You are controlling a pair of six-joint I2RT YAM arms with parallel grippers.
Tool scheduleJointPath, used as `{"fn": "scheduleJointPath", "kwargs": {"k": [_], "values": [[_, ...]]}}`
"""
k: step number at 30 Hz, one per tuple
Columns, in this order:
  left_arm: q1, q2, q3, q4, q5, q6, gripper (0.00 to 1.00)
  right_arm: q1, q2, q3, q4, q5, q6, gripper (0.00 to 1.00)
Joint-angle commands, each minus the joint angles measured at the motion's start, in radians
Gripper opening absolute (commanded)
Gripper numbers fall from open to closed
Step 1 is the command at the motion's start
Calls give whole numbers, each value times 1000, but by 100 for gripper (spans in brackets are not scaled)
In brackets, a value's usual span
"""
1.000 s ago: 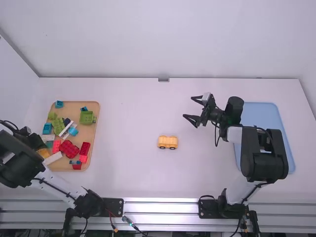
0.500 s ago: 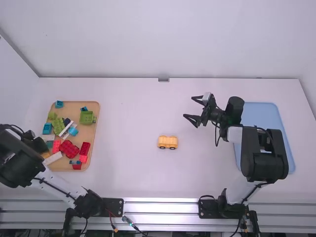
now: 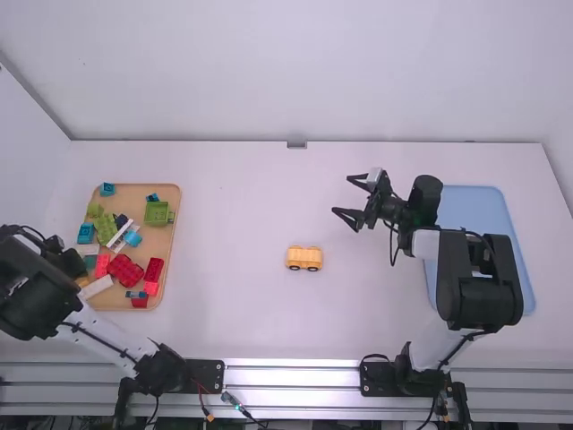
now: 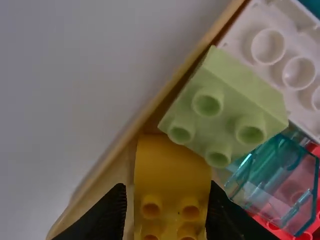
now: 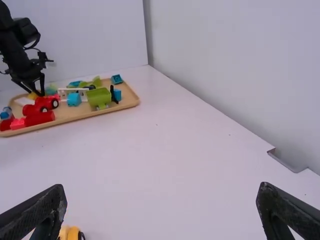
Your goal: Assemble lego blocks to make yellow taxi
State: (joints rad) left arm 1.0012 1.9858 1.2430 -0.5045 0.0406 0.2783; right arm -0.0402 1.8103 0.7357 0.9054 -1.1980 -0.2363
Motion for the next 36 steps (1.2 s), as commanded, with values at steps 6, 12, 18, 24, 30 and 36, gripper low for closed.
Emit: {"fn": "scheduleJointPath", "kwargs": {"k": [6,12,18,24,30,36], "values": [[-6,5,-57,42,-5,0,33,-6,0,21,-4,-13,5,99],[-6,4,-26,29,-3,-52,14,-6,0,23,-4,-13,5,99],[-6,-2,46,-42,132,-71,2,-5,0,23,-4,-14,5,99],[-35,-71,64,-66,187,-85,2,-6,0,23,-3,-36,5,99],[-116,-189,-11,-19,121,-118,2,-5,0,23,-3,-36,5,99],[-343,-427,-233,104,92,-2,2,-4,0,23,-4,-36,5,99]]}}
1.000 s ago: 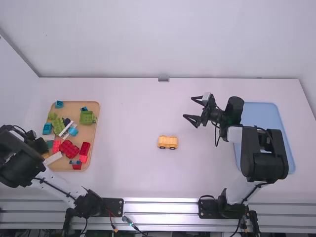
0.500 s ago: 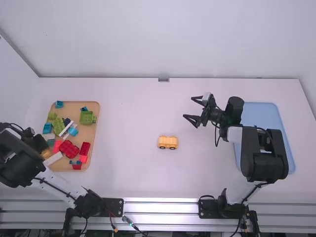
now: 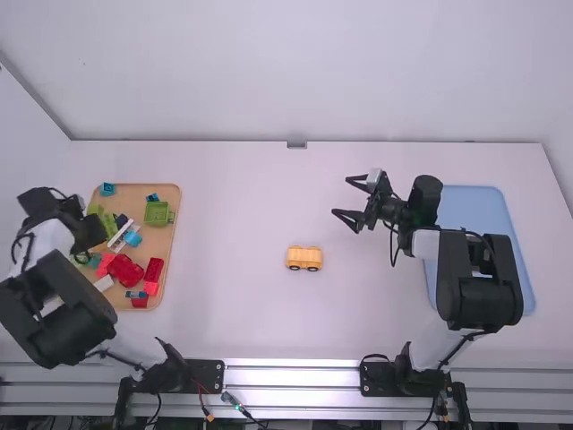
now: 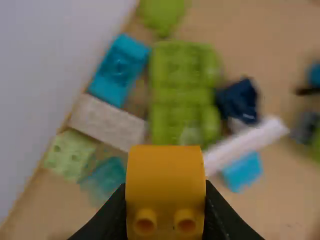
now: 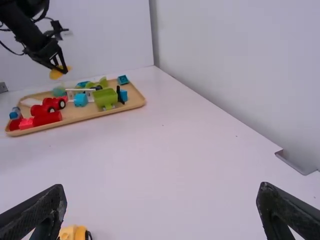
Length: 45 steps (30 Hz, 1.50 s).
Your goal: Assemble lego blocks to make yellow taxi
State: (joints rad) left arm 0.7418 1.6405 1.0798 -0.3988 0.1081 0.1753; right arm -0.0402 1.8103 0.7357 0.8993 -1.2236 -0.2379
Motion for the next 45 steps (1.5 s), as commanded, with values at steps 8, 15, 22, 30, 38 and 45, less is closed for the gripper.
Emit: {"fn": "scheduleJointPath", "kwargs": {"k": [8,15,22,30,38,45], "values": [[-457,-185,-138,-63,145,452,2,-7,0,23,6,-26,6,99],[-825,-103,-138,-16,135,773,2,-25,0,23,6,-132,6,99],[-1027,34,-100,16,138,944,2,-68,0,1,6,-141,-40,99],[-1047,222,65,-137,189,1003,2,-43,-70,-87,10,9,-79,99],[-1056,274,104,-198,198,1028,2,-21,-256,-221,-29,242,-92,99],[-1056,274,88,-235,198,954,2,17,-415,-230,-287,389,-217,99]]}}
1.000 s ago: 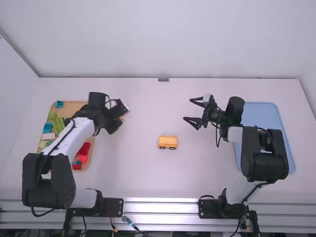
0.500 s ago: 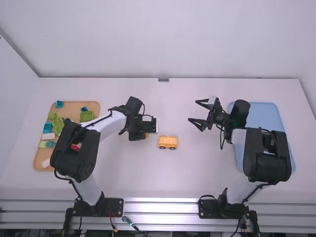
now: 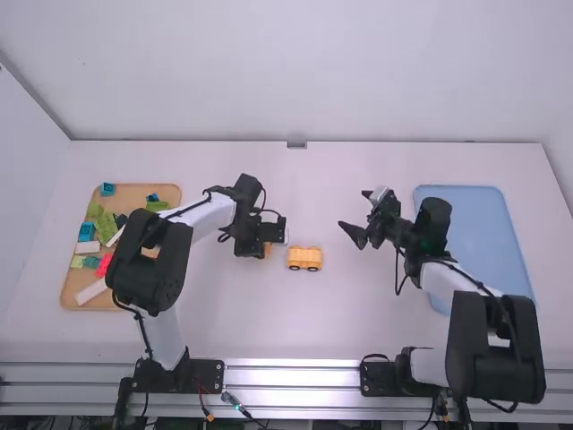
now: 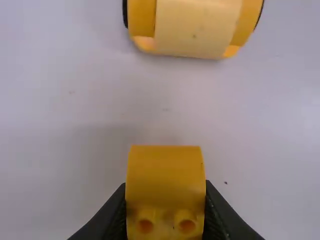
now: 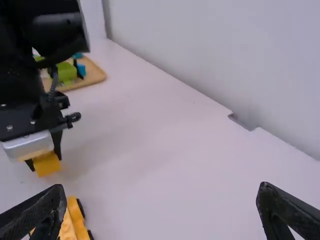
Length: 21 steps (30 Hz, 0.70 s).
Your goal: Assemble lego blocks to make yellow taxi
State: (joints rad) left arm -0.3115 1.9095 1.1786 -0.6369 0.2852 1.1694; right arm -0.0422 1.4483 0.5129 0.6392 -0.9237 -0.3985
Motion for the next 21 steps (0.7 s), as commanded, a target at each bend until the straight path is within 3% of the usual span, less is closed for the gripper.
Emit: {"fn": "scheduleJointPath", "kwargs": {"k": [1,7,18,21], "values": [[-3,5,-17,9,22,-44,2,25,-64,-8,-40,105,-56,99],[-4,5,-71,79,18,-59,2,61,-134,-9,-107,174,-55,99],[-13,5,-90,92,52,-81,5,61,-134,-9,-101,173,-55,99],[-45,4,-102,133,-5,-136,4,61,-134,-9,-101,173,-55,99]]}}
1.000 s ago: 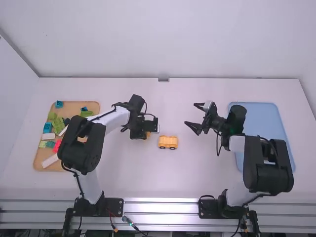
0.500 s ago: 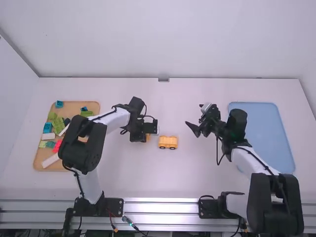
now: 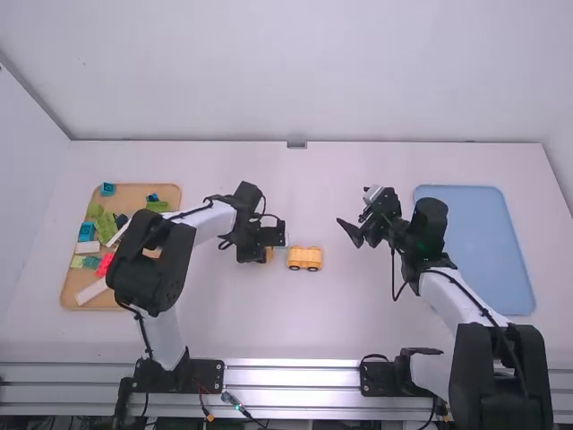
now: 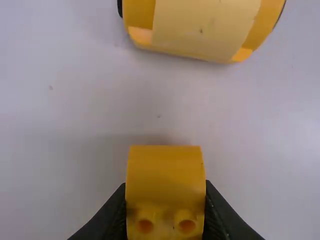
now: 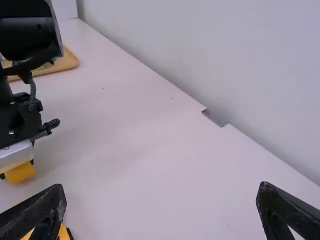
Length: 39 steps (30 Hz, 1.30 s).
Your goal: Assemble lego blocks to make yellow taxi
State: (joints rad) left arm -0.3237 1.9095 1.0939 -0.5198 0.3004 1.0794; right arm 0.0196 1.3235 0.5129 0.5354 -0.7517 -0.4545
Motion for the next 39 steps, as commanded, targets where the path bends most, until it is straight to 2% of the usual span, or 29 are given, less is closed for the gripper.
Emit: {"fn": "scheduleJointPath", "kwargs": {"k": [1,5,17,18,19,20,22,23,24,30,34,39], "values": [[-40,4,-21,26,-42,-58,4,-1,-9,-9,2,1,1,99],[-97,4,-55,80,-164,-45,2,0,-9,-9,3,1,1,99],[-61,3,-65,40,-97,130,2,-2,-9,-9,2,1,1,99],[-64,3,-65,38,-96,123,4,-2,-9,-9,2,1,1,99],[-61,3,-65,39,-101,118,11,-2,-9,-9,2,1,1,99],[-61,3,-65,39,-101,118,12,-2,-9,-9,2,1,1,99],[-64,3,-65,40,-97,119,25,-2,-9,-9,2,1,1,99],[-69,3,-65,45,-90,119,69,-2,-9,-9,2,1,1,99],[-69,3,-65,47,-87,119,99,-2,-9,-9,2,1,1,99],[-69,-31,-64,28,-68,120,99,4,-9,-9,3,1,0,99],[-54,-111,-65,-7,2,155,99,0,-9,-9,3,-3,1,99],[24,-196,-68,-46,152,259,99,1,-9,-9,1,-10,2,99]]}}
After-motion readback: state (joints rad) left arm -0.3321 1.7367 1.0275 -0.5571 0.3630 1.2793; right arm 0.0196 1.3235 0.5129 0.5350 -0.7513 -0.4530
